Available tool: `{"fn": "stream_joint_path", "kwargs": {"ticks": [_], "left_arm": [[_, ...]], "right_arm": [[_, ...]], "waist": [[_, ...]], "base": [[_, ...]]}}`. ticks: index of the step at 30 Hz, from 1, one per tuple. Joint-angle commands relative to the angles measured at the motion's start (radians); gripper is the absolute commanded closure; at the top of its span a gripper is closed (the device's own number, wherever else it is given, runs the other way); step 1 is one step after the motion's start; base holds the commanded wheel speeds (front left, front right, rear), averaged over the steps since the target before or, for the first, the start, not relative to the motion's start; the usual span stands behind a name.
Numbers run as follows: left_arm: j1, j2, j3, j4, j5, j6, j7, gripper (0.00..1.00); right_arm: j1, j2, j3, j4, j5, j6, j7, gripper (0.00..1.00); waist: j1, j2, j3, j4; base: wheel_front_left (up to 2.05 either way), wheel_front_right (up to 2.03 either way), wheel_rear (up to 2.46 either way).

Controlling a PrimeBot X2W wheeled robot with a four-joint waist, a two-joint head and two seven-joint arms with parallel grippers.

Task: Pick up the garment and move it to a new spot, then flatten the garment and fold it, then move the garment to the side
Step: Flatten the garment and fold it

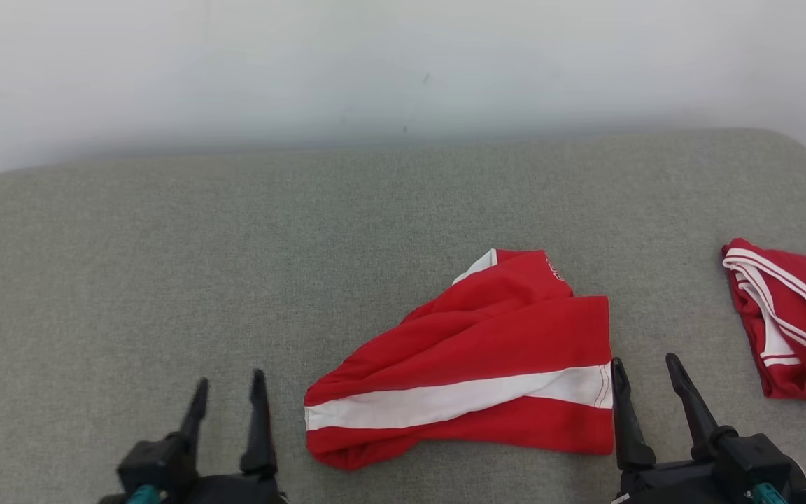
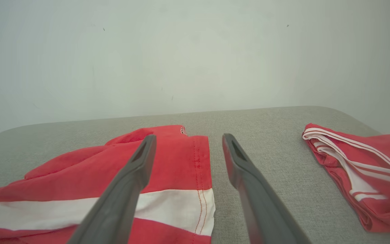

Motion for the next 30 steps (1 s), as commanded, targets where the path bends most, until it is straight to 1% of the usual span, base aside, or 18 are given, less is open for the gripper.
{"fn": "stream_joint_path", "kwargs": {"ticks": [1,8,9,10,13,14,17,22,26,30], "left_arm": [[0.037,-0.007,0.062,-0.036,0.084,-0.027,-0.003,0.0],[0.139,-0.076,0.266,-0.132,0.349,-0.158,-0.003,0.0],[0.139,-0.076,0.266,-0.132,0.349,-0.158,-0.003,0.0],[0.173,-0.098,0.314,-0.135,0.404,-0.192,-0.003,0.0],[0.207,-0.132,0.383,-0.135,0.468,-0.23,-0.003,0.0],[0.207,-0.132,0.383,-0.135,0.468,-0.23,-0.003,0.0],[0.242,-0.159,0.441,-0.125,0.513,-0.259,-0.003,0.0],[0.28,-0.189,0.517,-0.094,0.549,-0.311,-0.003,0.0],[0.295,-0.202,0.549,-0.063,0.574,-0.351,-0.003,0.0],[0.305,-0.214,0.56,-0.037,0.598,-0.374,-0.003,0.0]], "right_arm": [[0.008,0.003,-0.007,-0.004,0.0,-0.002,0.0,0.0],[0.015,0.003,-0.016,0.005,0.015,-0.002,0.0,0.0],[0.015,0.003,-0.016,0.005,0.015,-0.002,0.0,0.0],[0.015,0.003,-0.024,0.01,0.018,-0.002,0.0,0.0],[0.019,0.003,-0.036,0.015,0.021,-0.002,0.0,0.0],[0.019,0.003,-0.036,0.015,0.021,-0.002,0.0,0.0],[0.025,0.003,-0.048,0.019,0.026,-0.002,0.0,0.0],[0.038,0.003,-0.053,0.032,0.023,-0.002,0.0,0.0],[0.052,0.003,-0.053,0.047,0.01,-0.002,0.0,0.0],[0.066,0.003,-0.057,0.062,0.013,-0.002,0.0,0.0]], "waist": [[0.0001,0.0,-0.013,0.005],[0.0001,0.0,-0.046,0.003],[0.0001,0.0,-0.046,0.003],[0.0001,0.0,-0.056,0.002],[0.0001,0.0,-0.072,-0.001],[0.0001,0.0,-0.072,-0.001],[0.0001,0.0,-0.084,-0.003],[0.0001,0.0,-0.098,-0.006],[0.0001,0.0,-0.104,-0.01],[0.0001,0.0,-0.107,-0.013]], "base": [[0.0,0.0,0.0],[0.0,0.0,0.0],[0.0,0.0,0.0],[0.0,0.0,0.0],[0.0,0.0,0.0],[0.0,0.0,0.0],[0.0,0.0,0.0],[0.0,0.0,0.0],[0.0,0.0,0.0],[0.0,0.0,0.0]]}}
